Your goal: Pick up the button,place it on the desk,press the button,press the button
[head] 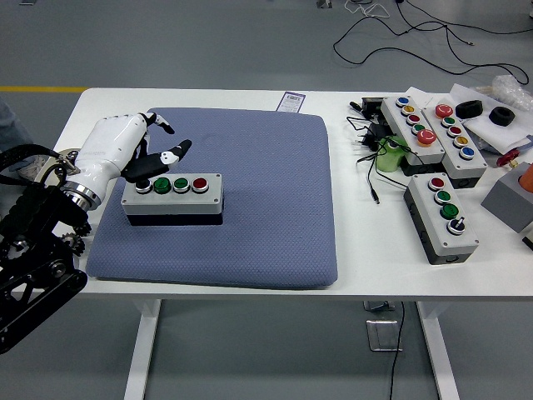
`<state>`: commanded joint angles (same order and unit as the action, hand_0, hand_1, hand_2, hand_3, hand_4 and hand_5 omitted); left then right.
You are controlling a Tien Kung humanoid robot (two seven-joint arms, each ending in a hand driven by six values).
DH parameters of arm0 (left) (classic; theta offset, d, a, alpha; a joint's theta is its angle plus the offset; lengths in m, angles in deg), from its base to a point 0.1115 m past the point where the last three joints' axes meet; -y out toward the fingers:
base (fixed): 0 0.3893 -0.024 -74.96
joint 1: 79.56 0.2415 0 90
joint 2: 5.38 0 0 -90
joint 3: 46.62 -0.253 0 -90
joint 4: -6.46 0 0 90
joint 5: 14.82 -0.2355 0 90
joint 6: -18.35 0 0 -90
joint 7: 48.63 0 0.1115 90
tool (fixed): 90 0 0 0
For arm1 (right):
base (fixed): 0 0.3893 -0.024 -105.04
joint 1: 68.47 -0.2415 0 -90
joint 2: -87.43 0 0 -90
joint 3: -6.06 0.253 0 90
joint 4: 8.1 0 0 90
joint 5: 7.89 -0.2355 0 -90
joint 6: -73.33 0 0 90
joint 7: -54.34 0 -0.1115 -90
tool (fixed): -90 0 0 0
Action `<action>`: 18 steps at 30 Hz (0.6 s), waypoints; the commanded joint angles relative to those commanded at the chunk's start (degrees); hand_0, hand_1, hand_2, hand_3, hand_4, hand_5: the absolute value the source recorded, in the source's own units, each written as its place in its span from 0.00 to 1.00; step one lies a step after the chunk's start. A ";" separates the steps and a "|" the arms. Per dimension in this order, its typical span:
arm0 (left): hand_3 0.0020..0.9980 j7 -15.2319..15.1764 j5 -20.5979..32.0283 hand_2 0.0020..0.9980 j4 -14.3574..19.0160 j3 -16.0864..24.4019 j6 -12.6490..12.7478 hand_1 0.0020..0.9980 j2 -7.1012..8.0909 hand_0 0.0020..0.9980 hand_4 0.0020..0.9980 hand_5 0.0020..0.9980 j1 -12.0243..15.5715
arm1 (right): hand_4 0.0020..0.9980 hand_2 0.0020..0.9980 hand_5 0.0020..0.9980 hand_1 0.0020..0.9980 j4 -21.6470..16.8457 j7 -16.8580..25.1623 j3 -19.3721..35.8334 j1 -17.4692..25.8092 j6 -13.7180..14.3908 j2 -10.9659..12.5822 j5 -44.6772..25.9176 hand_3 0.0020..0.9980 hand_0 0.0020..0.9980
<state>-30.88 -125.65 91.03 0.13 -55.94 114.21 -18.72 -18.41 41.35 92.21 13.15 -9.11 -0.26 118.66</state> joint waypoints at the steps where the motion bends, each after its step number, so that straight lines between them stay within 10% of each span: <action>1: 0.61 0.23 0.10 0.00 0.21 -0.21 -0.81 0.00 0.00 0.00 0.68 1.00 0.18 | 0.31 0.68 0.17 0.66 0.00 0.00 0.08 0.03 0.00 0.00 0.07 0.62 0.67; 18: 0.63 1.71 1.07 0.00 -2.55 -3.37 -5.47 0.00 -1.01 0.00 0.67 0.98 0.68 | 0.31 0.68 0.17 0.66 0.00 0.06 1.00 0.51 0.01 -0.04 1.24 0.62 0.67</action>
<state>-29.17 -124.59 88.48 -3.24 -61.41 113.20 -18.04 -18.41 41.41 93.22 13.66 -9.11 -0.31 119.90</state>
